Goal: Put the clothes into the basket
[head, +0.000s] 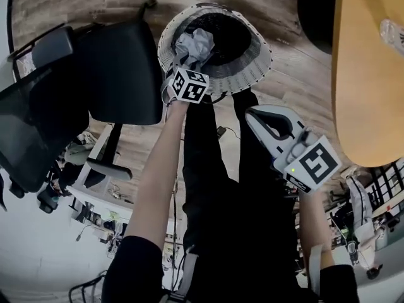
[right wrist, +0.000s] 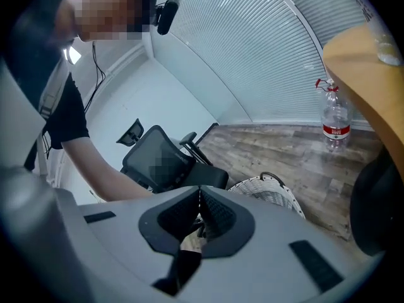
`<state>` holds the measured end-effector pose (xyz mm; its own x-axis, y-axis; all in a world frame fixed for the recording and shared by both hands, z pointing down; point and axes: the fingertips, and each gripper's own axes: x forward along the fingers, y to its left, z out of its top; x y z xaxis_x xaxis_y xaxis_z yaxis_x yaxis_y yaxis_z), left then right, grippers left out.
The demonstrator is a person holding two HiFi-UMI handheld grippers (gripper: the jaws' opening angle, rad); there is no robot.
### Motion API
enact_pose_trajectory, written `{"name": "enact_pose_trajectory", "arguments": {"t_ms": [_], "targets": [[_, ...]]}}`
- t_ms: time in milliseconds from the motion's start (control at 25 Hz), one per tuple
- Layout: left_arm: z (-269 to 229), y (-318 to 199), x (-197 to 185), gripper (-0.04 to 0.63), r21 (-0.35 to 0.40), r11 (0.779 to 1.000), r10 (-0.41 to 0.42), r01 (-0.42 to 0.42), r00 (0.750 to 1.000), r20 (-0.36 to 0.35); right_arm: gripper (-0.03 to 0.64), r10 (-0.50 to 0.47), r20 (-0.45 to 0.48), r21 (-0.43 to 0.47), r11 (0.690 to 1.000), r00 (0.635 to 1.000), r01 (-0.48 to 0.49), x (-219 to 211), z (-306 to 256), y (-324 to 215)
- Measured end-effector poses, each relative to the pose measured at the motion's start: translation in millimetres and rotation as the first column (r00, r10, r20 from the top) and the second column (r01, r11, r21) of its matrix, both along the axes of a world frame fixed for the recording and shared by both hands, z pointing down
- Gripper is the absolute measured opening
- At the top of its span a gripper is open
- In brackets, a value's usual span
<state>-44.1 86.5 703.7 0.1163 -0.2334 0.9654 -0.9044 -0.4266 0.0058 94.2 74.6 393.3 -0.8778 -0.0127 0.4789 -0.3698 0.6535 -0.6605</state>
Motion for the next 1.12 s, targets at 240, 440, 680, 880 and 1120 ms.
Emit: {"name": "enact_pose_trajectory", "arguments": {"t_ms": [240,440,680,880,1120], "targets": [[47,3,-3,0.091,-0.034,0.998,0.047,-0.047,0.999,0.013,0.017,0.011,-0.035,-0.022,1.000,0.999,-0.011,-5,32,9],[89,5,-5,0.091,-0.061,0.994,0.091,-0.090,0.996,0.017,0.017,0.023,-0.052,-0.042,0.999,0.998,-0.026,-10,57,17],[139,3,-8,0.091,-0.102,0.991,0.089,-0.086,0.996,0.024,0.017,0.052,-0.069,-0.083,0.995,0.996,-0.058,-13,83,26],[182,0,-10,0.092,-0.129,0.987,0.099,-0.093,0.994,0.042,0.017,0.073,-0.093,-0.108,0.991,0.993,-0.083,-12,110,36],[222,0,-9,0.094,-0.170,0.983,0.080,-0.075,0.996,0.027,0.017,0.083,-0.117,-0.143,0.985,0.990,-0.099,-8,136,46]]}}
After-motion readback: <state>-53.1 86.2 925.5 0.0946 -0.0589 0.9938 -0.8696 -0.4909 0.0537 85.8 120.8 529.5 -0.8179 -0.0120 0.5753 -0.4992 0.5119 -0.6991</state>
